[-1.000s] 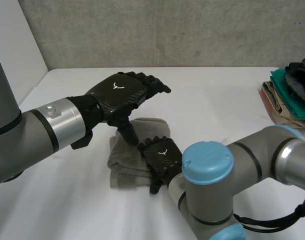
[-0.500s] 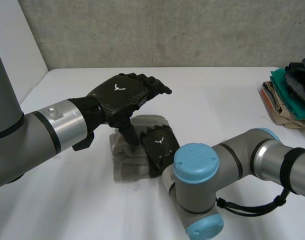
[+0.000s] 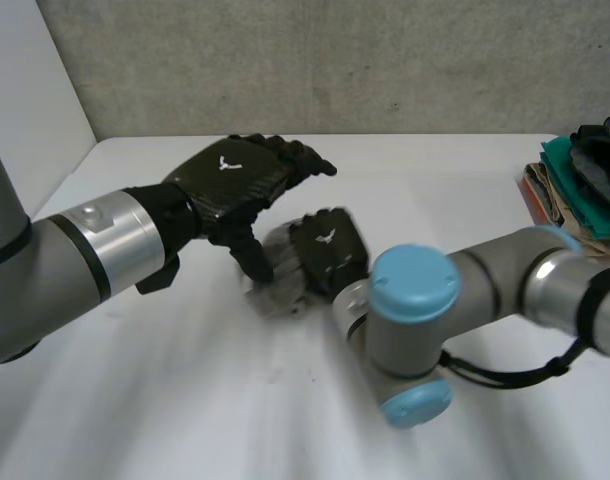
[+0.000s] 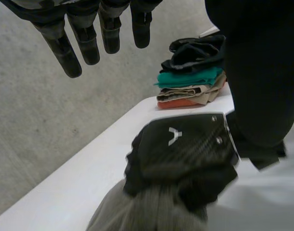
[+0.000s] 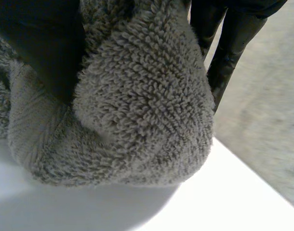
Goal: Fold the laundry.
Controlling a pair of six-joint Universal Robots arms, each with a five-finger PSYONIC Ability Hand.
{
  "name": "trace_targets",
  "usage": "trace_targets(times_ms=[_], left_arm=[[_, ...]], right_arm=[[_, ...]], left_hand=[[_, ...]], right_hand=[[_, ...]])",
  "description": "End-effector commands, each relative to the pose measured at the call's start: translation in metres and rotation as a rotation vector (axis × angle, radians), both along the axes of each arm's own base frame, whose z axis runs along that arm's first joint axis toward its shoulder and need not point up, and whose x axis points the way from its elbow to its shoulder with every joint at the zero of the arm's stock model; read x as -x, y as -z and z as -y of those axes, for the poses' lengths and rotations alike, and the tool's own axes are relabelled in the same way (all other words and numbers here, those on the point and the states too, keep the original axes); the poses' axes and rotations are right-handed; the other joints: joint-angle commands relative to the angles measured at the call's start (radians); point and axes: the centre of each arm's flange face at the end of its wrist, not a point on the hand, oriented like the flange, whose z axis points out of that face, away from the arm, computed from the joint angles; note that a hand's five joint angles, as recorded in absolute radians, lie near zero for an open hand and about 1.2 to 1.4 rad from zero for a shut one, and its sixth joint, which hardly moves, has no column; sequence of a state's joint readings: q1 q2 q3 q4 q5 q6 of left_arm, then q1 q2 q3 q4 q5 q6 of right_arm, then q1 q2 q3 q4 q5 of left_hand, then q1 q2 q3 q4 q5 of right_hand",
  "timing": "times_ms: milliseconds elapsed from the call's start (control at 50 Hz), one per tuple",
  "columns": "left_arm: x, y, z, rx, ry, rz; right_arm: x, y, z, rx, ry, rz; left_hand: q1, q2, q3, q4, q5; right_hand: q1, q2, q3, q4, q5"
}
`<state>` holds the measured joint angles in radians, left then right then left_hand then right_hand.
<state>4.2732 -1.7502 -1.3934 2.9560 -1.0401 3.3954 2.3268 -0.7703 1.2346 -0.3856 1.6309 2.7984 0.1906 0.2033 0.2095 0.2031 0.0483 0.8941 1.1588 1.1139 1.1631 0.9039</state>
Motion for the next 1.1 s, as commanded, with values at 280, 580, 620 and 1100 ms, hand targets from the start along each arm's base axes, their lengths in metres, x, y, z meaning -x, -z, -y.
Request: trace_targets(times_ms=[280,580,620,1100], left_arm=[[-0.012,-0.014,0.015,0.006,-0.063,-0.082],[-0.011,-0.014,0.016,0.014,-0.063,-0.088],[-0.011,-0.014,0.016,0.013,-0.064,-0.091],[-0.009,0.002,0.013,-0.026,-0.054,-0.072]], right_arm=[[0.073,-0.103,0.129,0.399,0.007,0.092],[0.220,-0.234,0.229,0.662,0.187,0.340],[0.243,-0.231,0.244,0.678,0.212,0.323],[0.408,-0.090,0.271,0.368,0.327,0.145]], left_hand=[[0.038,0.025,0.019,0.025,0.005],[0.038,0.025,0.019,0.025,0.005],[0.038,0.025,0.019,0.025,0.005],[0.041,0.028,0.022,0.028,0.008]], right_hand=[[0.502,0.237,0.282,0.233,0.318],[0.502,0.237,0.282,0.233,0.318],[0.502,0.237,0.282,0.233,0.318],[0.502,0.237,0.282,0.233,0.318]])
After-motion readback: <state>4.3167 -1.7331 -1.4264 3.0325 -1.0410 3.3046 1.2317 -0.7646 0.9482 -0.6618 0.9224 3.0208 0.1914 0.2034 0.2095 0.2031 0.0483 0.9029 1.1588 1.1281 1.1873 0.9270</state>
